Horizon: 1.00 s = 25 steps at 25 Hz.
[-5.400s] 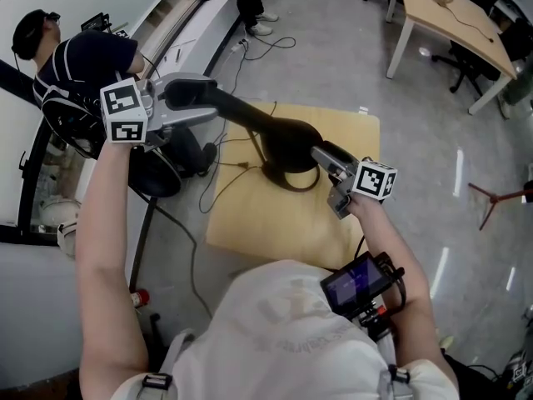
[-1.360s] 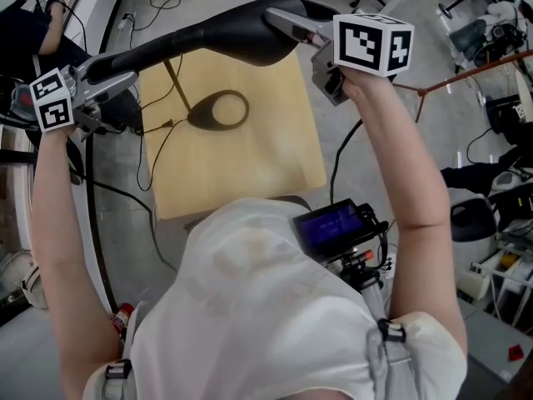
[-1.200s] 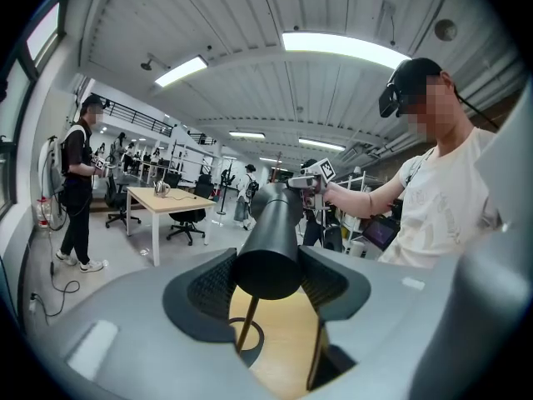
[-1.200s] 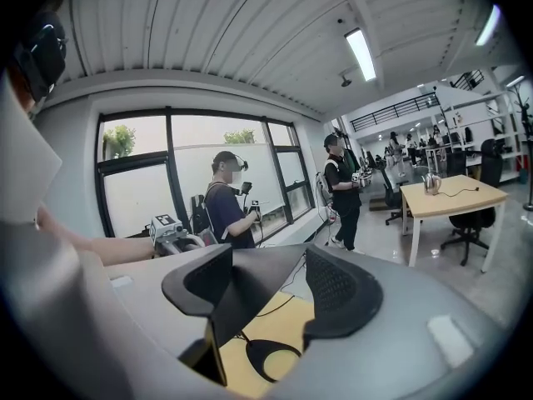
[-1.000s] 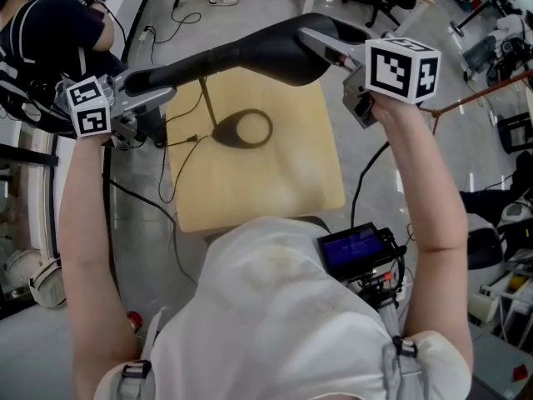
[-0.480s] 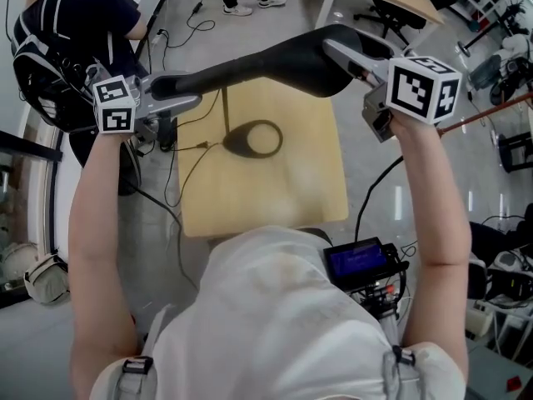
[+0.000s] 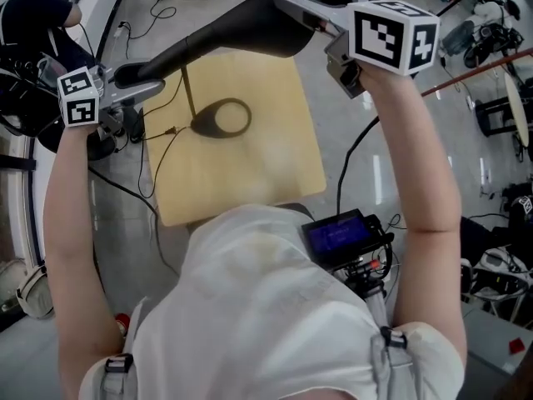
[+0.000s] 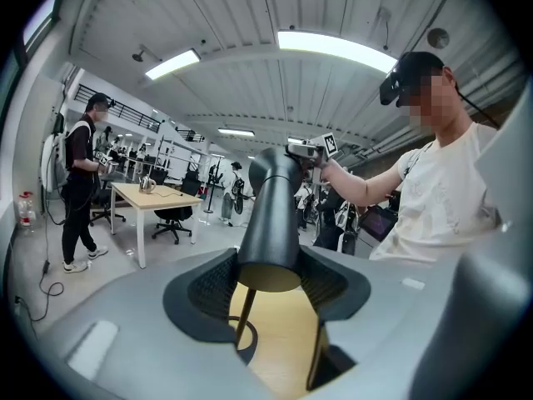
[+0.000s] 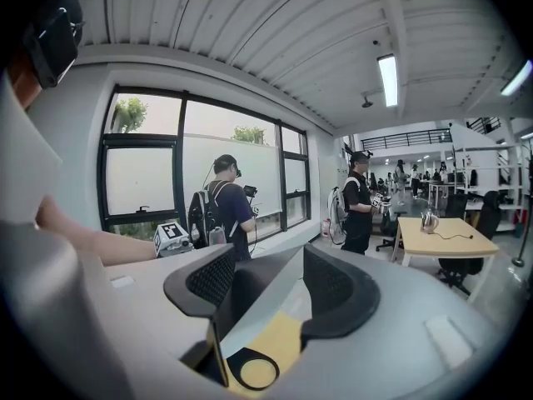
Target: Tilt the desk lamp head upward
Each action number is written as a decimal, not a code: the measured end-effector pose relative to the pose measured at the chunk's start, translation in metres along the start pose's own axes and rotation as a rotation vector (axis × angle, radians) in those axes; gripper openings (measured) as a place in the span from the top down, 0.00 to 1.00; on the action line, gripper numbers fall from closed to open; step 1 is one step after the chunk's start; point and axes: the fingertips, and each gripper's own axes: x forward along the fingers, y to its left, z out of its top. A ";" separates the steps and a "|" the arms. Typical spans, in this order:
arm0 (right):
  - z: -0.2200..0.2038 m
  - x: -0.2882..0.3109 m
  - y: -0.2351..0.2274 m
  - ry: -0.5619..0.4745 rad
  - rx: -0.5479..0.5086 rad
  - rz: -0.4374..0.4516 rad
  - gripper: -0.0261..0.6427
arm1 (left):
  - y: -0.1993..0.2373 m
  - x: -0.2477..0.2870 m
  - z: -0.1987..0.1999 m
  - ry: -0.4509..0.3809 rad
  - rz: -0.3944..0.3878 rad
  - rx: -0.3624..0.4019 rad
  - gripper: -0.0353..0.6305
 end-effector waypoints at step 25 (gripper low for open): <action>0.051 0.009 0.029 0.026 -0.201 -0.019 0.58 | 0.007 0.033 -0.017 0.119 -0.071 0.078 0.61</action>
